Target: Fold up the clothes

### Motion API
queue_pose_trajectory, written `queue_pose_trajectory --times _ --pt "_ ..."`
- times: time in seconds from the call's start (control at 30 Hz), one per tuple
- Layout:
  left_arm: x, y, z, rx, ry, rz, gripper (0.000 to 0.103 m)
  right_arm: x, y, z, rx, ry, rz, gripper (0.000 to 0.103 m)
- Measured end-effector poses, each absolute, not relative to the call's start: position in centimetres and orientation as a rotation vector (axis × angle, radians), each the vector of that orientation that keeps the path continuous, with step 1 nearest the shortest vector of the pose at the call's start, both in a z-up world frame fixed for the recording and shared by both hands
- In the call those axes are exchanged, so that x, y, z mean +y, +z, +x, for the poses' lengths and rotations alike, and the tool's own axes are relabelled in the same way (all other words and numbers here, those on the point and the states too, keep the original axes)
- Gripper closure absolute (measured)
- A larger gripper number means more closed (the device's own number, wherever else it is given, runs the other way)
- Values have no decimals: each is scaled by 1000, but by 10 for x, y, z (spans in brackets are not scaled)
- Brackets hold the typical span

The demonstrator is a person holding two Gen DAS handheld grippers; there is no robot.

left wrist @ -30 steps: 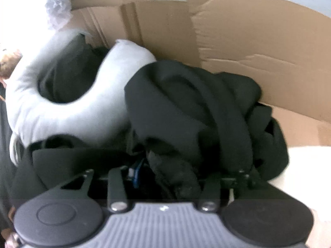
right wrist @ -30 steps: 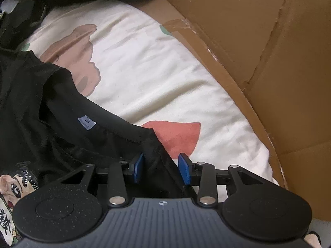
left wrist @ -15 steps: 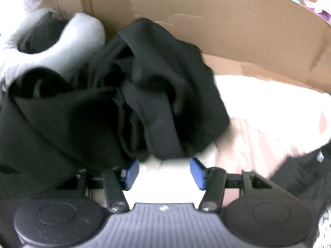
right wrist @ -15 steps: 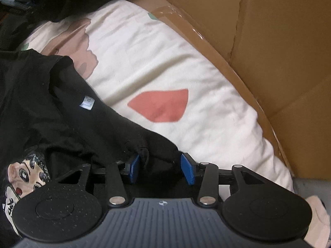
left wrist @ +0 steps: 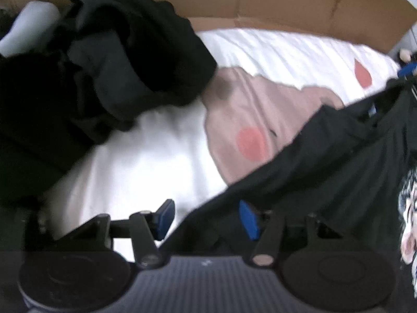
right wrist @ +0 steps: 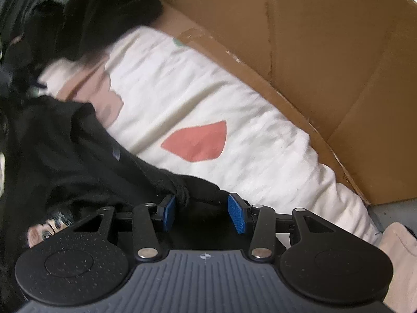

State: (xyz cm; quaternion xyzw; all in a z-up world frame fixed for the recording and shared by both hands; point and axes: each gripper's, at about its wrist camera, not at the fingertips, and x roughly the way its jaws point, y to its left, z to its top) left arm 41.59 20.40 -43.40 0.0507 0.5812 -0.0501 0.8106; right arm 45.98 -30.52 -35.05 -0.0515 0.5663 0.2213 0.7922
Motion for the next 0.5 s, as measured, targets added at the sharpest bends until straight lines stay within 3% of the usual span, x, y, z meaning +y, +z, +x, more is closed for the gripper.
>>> queue_pose_trajectory --times 0.03,0.1,0.13,0.17,0.2,0.27,0.5 --pt "203 -440 415 1258 -105 122 57 -309 -349 461 1215 472 -73 53" --pt "203 -441 411 1253 -100 123 63 -317 -345 465 1203 462 17 53" --pt "203 -440 408 1245 -97 120 72 -321 -343 467 1197 457 52 53" --pt "204 -439 407 1243 -94 116 89 -325 -341 468 1191 456 73 53" --pt "206 -437 407 1245 -90 112 94 -327 -340 469 1183 457 86 53" --pt "211 -435 406 1248 -83 104 100 -333 -340 470 1184 440 79 53" --pt "220 -429 402 1228 -60 115 101 -340 -362 468 1251 388 -158 53"
